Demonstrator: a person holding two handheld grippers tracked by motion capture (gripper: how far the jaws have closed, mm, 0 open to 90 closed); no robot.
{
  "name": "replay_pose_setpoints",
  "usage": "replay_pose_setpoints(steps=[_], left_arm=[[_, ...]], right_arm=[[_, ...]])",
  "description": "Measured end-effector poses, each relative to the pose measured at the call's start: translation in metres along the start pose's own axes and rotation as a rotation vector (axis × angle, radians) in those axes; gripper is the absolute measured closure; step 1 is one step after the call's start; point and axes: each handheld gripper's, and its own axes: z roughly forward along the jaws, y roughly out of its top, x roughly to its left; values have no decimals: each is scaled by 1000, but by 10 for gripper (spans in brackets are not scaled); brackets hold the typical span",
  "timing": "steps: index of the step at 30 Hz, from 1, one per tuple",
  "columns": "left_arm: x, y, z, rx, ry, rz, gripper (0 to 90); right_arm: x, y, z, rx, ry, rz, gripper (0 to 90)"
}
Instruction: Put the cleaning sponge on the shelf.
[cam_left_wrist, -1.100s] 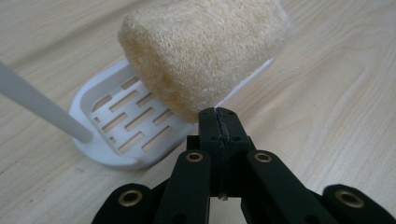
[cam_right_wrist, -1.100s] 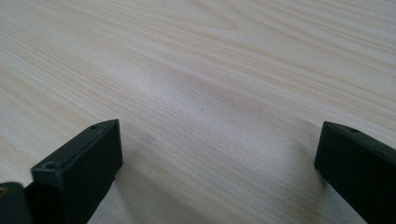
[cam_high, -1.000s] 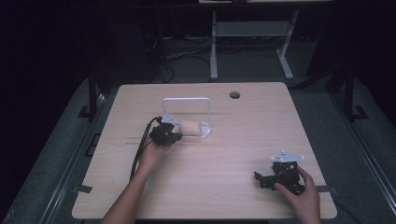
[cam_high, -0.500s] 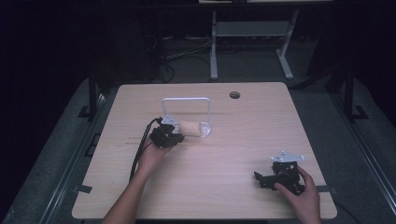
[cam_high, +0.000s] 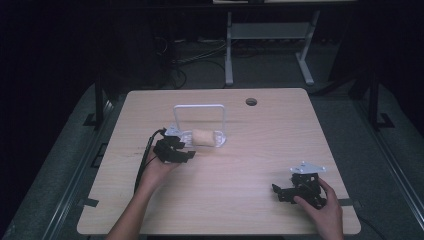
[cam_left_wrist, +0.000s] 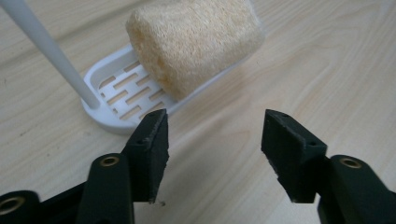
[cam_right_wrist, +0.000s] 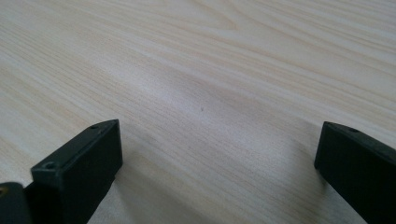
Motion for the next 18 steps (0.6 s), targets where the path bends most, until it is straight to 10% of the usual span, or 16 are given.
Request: replay_pose_setpoints(steps=[18], left_arm=[[-5, -30, -27, -27, 42, -12, 207]], right_arm=[[0, 0, 0, 0, 0, 0, 7]])
